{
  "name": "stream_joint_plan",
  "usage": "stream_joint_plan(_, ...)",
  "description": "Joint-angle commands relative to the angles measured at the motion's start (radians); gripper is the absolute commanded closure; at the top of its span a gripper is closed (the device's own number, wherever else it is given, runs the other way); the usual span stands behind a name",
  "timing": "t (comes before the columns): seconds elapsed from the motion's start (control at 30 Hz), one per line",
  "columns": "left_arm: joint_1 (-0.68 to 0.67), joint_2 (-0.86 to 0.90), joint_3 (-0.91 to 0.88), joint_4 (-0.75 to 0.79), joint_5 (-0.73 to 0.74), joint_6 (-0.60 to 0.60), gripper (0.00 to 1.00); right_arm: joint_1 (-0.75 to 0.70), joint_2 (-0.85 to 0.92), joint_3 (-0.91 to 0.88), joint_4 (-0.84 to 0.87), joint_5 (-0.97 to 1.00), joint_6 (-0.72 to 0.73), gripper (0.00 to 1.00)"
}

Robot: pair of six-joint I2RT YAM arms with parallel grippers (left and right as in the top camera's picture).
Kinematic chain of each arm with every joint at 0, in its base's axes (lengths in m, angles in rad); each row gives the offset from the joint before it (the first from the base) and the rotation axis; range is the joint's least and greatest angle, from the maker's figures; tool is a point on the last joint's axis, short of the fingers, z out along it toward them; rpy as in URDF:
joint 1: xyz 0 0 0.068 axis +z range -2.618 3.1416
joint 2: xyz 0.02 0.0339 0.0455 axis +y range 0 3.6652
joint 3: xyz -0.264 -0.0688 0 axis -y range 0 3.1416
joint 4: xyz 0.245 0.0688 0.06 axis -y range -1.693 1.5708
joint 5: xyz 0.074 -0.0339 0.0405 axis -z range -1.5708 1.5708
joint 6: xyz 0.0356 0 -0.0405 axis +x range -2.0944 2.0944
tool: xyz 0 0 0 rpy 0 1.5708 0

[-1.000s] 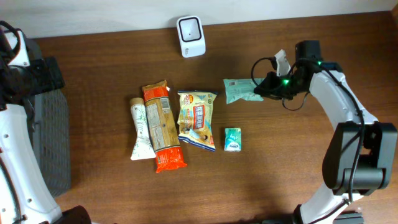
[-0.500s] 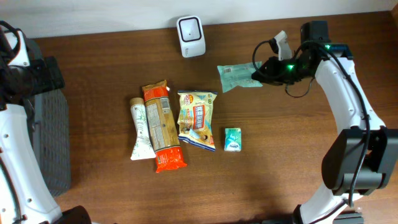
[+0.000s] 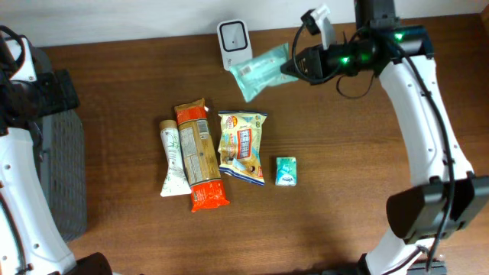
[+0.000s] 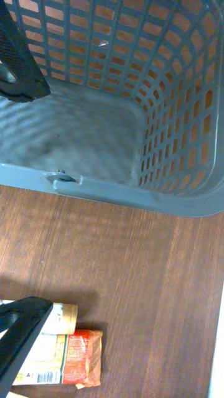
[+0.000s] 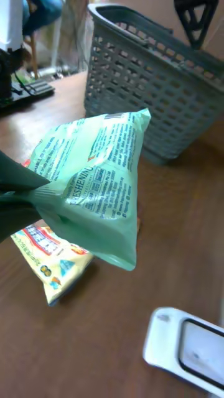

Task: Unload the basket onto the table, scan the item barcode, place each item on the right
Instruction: 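Carry the wipes pack over the white barcode scanner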

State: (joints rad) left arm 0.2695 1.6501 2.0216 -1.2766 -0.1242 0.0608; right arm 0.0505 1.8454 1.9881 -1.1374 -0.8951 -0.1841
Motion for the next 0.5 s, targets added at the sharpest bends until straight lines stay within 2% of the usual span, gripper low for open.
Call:
stream_joint_plan(0.0,0.002,-0.011,0.005,0.000,-0.004,0.013,0.01,0.018,-0.068,0.062,-0.024,0.079,0.021,0.96)
stream_joint_plan(0.03,0.002,-0.011,0.005,0.000,-0.004,0.013,0.01,0.032,-0.072,0.062,-0.027,0.122,0.037,0.96)
stream_joint_plan(0.1,0.002,-0.011,0.005,0.000,-0.004,0.013,0.01,0.115,-0.069,0.062,0.005,0.372,0.066,0.96)
stream_joint_plan(0.2,0.002,-0.011,0.005,0.000,-0.004,0.013,0.01,0.298,-0.022,0.061,0.183,0.977,0.055,0.96)
stream_joint_plan(0.27,0.002,-0.011,0.005,0.000,-0.004,0.013,0.01,0.387,0.055,0.061,0.365,1.257,-0.108,0.96)
stream_joint_plan(0.3,0.002,-0.011,0.005,0.000,-0.004,0.013,0.01,0.403,0.092,0.061,0.439,1.301,-0.207,0.96)
stream_joint_plan(0.33,0.002,-0.011,0.005,0.000,-0.004,0.013,0.01,0.414,0.183,0.061,0.615,1.397,-0.401,0.96)
stream_joint_plan(0.4,0.002,-0.011,0.005,-0.001,-0.004,0.013,0.01,0.412,0.278,0.061,0.837,1.465,-0.540,0.96)
stream_joint_plan(0.47,0.002,-0.011,0.005,0.000,-0.004,0.013,0.01,0.397,0.391,0.061,1.143,1.466,-0.714,0.96)
